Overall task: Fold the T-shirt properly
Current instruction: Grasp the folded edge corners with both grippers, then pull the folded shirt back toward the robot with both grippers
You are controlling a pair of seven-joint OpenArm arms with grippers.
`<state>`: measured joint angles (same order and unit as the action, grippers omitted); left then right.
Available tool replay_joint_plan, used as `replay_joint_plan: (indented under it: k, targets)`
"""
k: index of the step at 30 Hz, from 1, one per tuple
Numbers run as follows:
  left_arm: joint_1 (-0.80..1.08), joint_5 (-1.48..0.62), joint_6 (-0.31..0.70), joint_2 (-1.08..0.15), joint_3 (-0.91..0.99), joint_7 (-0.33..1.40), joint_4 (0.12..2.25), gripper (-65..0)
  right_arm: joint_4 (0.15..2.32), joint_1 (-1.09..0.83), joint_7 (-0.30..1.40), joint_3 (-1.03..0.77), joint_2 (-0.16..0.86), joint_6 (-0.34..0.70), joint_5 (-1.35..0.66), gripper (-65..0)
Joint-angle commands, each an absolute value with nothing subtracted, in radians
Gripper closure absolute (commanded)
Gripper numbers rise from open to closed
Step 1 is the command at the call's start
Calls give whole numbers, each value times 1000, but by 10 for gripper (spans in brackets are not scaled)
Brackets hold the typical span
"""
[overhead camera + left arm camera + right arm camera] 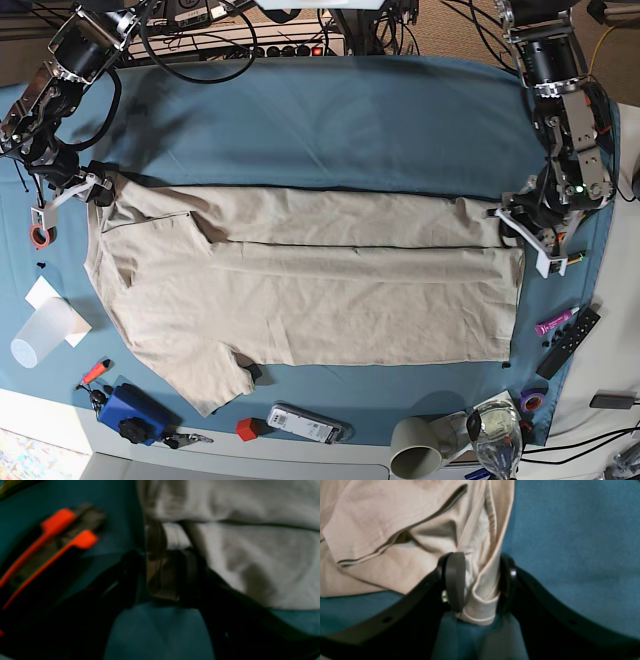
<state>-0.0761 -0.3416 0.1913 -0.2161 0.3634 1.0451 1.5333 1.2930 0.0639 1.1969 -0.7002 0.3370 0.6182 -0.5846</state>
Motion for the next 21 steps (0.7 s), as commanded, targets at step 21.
replay_joint_plan:
  k: [21]
  targets:
    - [-83, -393, 213, -281, 356, 1183, 1556, 0, 1476, 66, 1222, -702, 352, 635, -557, 0]
